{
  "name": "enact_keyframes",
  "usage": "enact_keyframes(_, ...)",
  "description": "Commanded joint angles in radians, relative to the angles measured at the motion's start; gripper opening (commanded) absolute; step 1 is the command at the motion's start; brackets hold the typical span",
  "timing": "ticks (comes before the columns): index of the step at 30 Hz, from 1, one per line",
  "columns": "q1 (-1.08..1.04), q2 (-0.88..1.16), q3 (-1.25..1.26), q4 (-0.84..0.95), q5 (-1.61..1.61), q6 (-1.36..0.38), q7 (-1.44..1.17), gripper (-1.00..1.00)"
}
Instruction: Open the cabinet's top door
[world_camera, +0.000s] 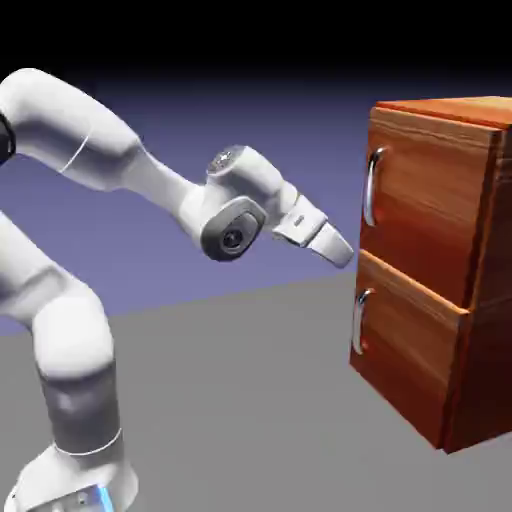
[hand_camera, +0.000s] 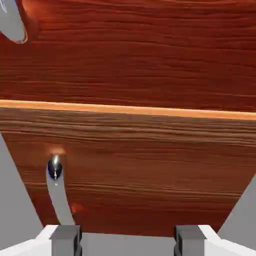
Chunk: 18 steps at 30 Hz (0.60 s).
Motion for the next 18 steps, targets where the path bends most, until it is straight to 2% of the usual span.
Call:
enact_keyframes(1,-0.018,-0.008,0.019,0.007,0.044,-0.004,0.02,0.0)
enact_keyframes(18,-0.318,-0.142,0.339,0.134,0.783,-0.064,0.351,0.0)
